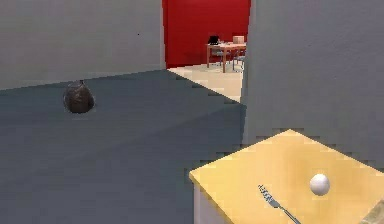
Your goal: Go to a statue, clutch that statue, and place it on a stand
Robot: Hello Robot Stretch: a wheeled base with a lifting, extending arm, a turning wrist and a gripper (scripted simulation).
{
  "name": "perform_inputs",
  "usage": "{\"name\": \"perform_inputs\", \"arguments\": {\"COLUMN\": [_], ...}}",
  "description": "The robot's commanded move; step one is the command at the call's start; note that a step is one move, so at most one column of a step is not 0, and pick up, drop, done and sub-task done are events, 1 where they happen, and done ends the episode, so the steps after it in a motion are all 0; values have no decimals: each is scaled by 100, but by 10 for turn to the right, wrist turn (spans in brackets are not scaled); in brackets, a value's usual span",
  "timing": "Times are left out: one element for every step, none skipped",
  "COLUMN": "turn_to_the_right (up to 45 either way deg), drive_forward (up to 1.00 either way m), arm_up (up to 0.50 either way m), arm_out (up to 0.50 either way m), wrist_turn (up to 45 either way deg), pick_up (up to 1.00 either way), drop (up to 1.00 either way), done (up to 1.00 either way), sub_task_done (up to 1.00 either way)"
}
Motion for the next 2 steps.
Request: {"name": "perform_inputs", "arguments": {"turn_to_the_right": [0, 0], "drive_forward": [0, 0], "arm_up": [0, 0], "arm_out": [0, -34], "wrist_turn": [-30, 0], "pick_up": [0, 0], "drop": [0, 0], "done": [0, 0], "sub_task_done": [0, 0]}}
